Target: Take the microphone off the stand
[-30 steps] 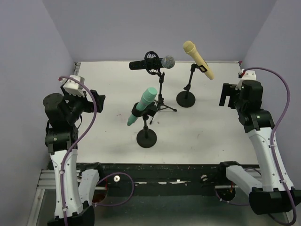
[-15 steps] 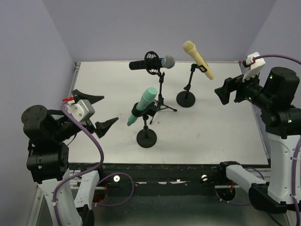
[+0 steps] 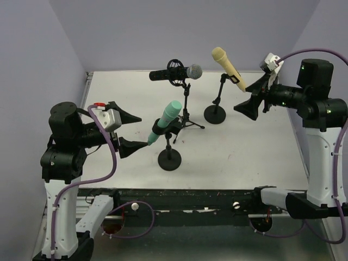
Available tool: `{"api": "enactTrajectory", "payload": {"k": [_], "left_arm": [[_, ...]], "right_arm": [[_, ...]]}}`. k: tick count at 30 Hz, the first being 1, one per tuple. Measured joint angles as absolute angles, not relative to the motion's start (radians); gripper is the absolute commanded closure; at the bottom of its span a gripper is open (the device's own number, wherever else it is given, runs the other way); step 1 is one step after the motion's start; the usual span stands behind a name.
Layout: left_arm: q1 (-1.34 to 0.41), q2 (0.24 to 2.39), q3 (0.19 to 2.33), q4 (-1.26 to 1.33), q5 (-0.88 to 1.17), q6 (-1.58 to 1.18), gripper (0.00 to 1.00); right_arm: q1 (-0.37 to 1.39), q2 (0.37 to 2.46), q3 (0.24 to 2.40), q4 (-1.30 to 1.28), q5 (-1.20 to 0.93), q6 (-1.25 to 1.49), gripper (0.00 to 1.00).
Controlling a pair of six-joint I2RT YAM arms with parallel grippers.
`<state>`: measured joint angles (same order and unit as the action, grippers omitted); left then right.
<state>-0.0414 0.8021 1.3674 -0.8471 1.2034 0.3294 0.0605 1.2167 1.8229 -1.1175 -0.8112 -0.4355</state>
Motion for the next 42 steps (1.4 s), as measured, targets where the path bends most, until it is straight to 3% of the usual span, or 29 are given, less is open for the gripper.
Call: {"api": "enactTrajectory", "payload": {"k": [6, 13, 17, 24, 29, 42], "left_arm": [[-0.209, 0.857, 1.34, -0.756, 1.106, 0.306, 0.16], [-0.353, 0.936, 1.322, -0.646, 0.943, 0.279, 0.14], [-0.363, 0.957, 1.319, -0.591, 0.878, 0.259, 0.14], [-0.413, 1.002, 1.304, -0.497, 0.863, 0.241, 0.14], [-0.434, 1.008, 1.304, -0.515, 0.849, 0.261, 0.02], [-0.434, 0.867, 1.182, -0.63, 0.736, 0.317, 0.01]], "right_arm": [[0.16, 1.276, 1.85, -1.104, -0.855, -0.496, 0.05], [0.546, 1.339, 1.869, -1.027, -0.745, -0.476, 0.06], [0.643, 1.354, 1.833, -0.967, -0.687, -0.461, 0.07], [0.673, 1.363, 1.739, -0.836, -0.663, -0.442, 0.06], [0.674, 1.4, 1.763, -0.748, -0.69, -0.381, 0.04], [0.699, 1.449, 1.768, -0.636, -0.806, -0.279, 0.02]]}}
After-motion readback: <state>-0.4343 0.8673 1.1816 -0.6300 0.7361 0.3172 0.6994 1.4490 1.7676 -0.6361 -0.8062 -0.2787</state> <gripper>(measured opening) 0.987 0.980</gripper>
